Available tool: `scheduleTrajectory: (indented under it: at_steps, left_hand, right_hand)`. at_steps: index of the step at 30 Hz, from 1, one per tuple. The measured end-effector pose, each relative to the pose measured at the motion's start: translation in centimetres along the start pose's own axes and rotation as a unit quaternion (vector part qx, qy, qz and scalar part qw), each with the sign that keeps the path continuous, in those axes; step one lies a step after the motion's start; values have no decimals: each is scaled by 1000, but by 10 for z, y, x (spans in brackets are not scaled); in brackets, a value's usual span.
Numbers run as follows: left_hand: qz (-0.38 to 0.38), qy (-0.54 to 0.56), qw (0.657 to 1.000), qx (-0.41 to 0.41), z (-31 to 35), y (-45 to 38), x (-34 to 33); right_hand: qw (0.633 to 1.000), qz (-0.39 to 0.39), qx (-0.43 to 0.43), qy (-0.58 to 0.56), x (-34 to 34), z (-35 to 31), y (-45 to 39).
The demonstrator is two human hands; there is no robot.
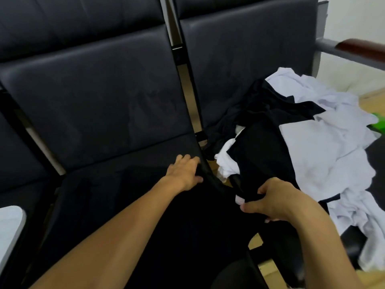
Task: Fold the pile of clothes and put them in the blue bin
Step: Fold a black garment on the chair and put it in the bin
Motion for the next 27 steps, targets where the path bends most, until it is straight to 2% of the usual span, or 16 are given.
scheduleTrajectory:
  at_steps: [3, 5, 6, 8, 10, 12, 14, 17, 18, 19, 21, 23, 27]
  left_hand:
    - [31, -154, 986, 54, -1, -6, 6]
    - [45, -163, 983, 77, -5, -6, 12]
    - [52, -113, 988, 92, -7, -6, 17]
    - [52, 110, 982, 144, -10, -10, 30]
    - [0, 322, 932, 168, -2, -17, 48]
    - [-92, 424, 887, 160, 12, -19, 66]
    - [-172, 476, 851, 139, 28, -14, 82]
    - [-189, 422, 880, 108, 39, -11, 97]
    - [-200, 420, 879, 99, 42, -8, 99]
    - [-226, 442, 864, 87, 47, -5, 98]
    - [-260, 531, 804, 64, 59, 0, 95]
    - [-225, 623, 747, 58, 74, -2, 90]
    - [-136, 681, 715, 86, 101, -12, 80]
  right_hand:
    - [998, 44, 14, -46, 12, 2, 4]
    - [993, 94, 29, -63, 23, 6, 7]
    - [990, 120, 40, -61, 28, 9, 7]
    - [986, 138, 58, -66, 35, 14, 9]
    - [988, 122, 64, -75, 38, 18, 10]
    - [989, 101, 65, -85, 39, 21, 11]
    - [990, 82, 67, -93, 38, 24, 11]
    - [992, 40, 63, -104, 40, 28, 15]
    - [993, 30, 66, -93, 41, 30, 17]
    - [995, 23, 71, -73, 42, 33, 17]
    - [996, 14, 85, -21, 43, 37, 17]
    - [996, 9, 81, 26, 42, 41, 15]
    - [997, -27, 33, 60, 39, 46, 12]
Point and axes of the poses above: each hand's wrist, its own y-axis away from the middle knuckle, its own x-axis out of the back of the hand, z = x × y, the point moved 3 cm from there along -y, towards the middle knuckle, and after that the axes turned 3 degrees about -y, right-handed, at the moved point
